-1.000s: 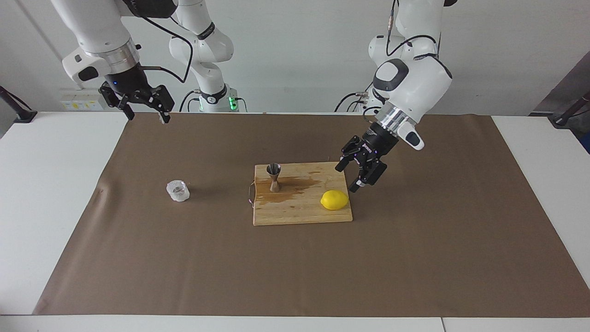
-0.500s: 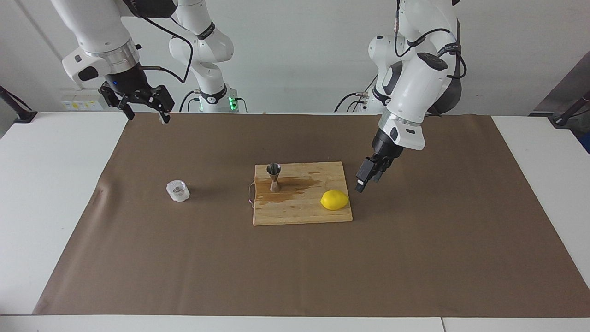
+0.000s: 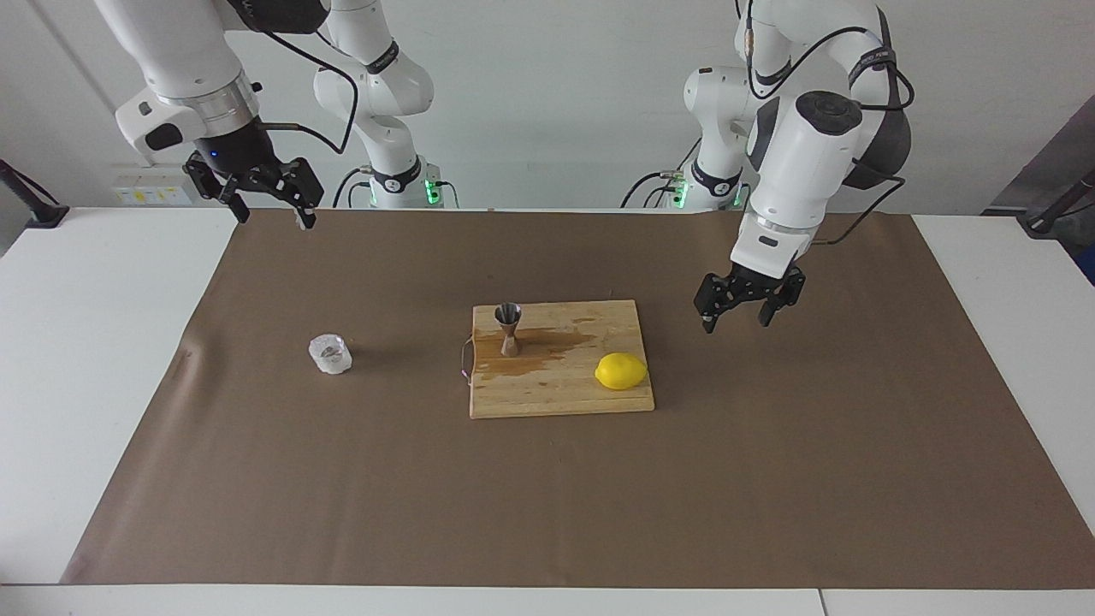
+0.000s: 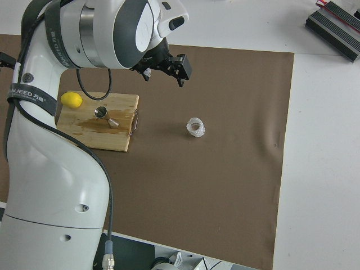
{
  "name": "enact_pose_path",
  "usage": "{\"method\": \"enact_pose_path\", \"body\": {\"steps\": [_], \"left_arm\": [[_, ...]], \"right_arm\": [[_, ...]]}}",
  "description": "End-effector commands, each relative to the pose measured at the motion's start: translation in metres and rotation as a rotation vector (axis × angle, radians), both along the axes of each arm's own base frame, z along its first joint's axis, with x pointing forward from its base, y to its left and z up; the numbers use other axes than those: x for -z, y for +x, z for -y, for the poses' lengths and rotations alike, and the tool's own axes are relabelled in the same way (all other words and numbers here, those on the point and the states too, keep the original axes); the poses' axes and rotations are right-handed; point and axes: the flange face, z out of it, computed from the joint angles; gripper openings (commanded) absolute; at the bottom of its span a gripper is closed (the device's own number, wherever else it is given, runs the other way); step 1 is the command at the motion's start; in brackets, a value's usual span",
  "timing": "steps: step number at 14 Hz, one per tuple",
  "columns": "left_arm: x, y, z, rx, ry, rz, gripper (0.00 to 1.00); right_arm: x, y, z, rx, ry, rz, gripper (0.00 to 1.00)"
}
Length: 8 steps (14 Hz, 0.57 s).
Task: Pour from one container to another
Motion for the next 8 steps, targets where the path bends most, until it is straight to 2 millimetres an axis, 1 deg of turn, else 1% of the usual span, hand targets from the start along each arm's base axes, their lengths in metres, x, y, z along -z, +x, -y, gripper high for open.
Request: {"method": "enact_pose_path", "body": {"steps": [1, 2, 3, 5, 6, 7, 8], "left_arm": [[-0.019, -0.010, -0.039, 0.114, 0.068, -0.041, 1.00], [-0.023, -0.011, -0.051, 0.099, 0.068, -0.053, 1.00], [-0.027, -0.012, -0.068, 0.063, 0.051, -0.068, 1.00], [-0.037, -0.017, -0.110, -0.033, -0.009, -0.122, 1.00], [-0.047, -0.017, -0.132, -0.082, -0.050, -0.144, 1.00], [-0.062, -0.019, -0.139, -0.096, -0.061, -0.164, 1.00], [-0.081, -0.022, -0.137, -0.088, -0.059, -0.175, 1.00]], "right_arm": [[-0.004, -0.003, 0.001, -0.017, 0.011, -0.007, 1.00], [-0.004, -0.003, 0.001, -0.017, 0.011, -0.007, 1.00], [-0.004, -0.003, 0.001, -0.017, 0.011, -0.008, 1.00], [-0.004, -0.003, 0.001, -0.017, 0.011, -0.007, 1.00], [-0.004, -0.003, 0.001, -0.017, 0.011, -0.007, 1.00], [-0.004, -0.003, 0.001, -0.017, 0.011, -0.007, 1.00], [-0.004, -0.003, 0.001, -0.017, 0.011, -0.007, 1.00]]}}
